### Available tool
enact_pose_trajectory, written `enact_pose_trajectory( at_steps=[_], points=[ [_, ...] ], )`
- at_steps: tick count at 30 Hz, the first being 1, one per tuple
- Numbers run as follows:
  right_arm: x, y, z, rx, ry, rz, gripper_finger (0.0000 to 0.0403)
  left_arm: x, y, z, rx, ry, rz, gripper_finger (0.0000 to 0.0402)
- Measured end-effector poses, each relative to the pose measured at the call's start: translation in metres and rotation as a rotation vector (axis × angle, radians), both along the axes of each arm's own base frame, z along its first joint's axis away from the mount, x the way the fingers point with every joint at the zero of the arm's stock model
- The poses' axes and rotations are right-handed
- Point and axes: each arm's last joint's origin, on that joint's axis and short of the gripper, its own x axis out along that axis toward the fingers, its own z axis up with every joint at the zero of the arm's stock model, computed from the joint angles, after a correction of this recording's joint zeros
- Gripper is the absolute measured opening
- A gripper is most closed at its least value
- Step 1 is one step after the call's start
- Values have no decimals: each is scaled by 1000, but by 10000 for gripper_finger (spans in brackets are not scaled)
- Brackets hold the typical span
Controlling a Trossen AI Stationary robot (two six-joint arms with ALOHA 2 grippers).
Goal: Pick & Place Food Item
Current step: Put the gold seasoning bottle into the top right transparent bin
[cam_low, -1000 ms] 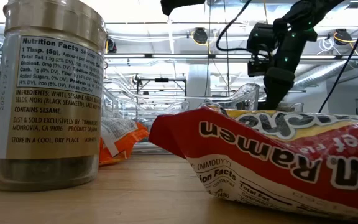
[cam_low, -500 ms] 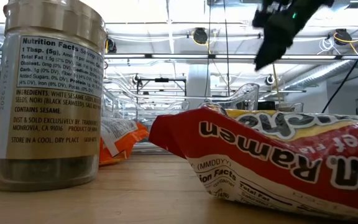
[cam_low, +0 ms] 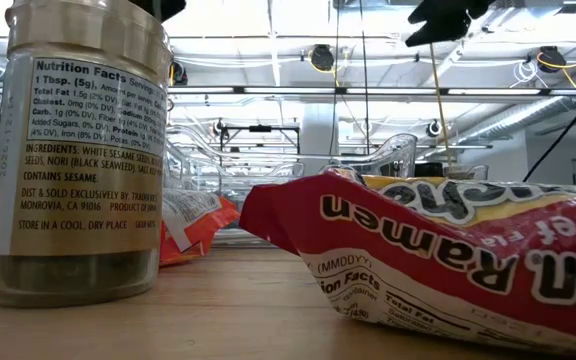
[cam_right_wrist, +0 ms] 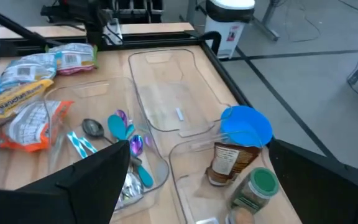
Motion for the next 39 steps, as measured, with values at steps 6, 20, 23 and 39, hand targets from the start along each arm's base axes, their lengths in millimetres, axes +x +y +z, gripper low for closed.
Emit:
enact_pose_trajectory(
  at_steps=[6,20,23,39],
  points=[
    [6,3,-3,-5,23,10,379,6,-3,-5,-67,7,67,310],
    [15,3,-9,-10,64,17,379,26,19,7,-136,-40,244,320],
    [15,3,-9,-8,64,15,379,27,20,8,-110,-61,277,335],
    [14,3,-10,2,69,15,379,8,-16,1,65,-91,-69,384]
  ],
)
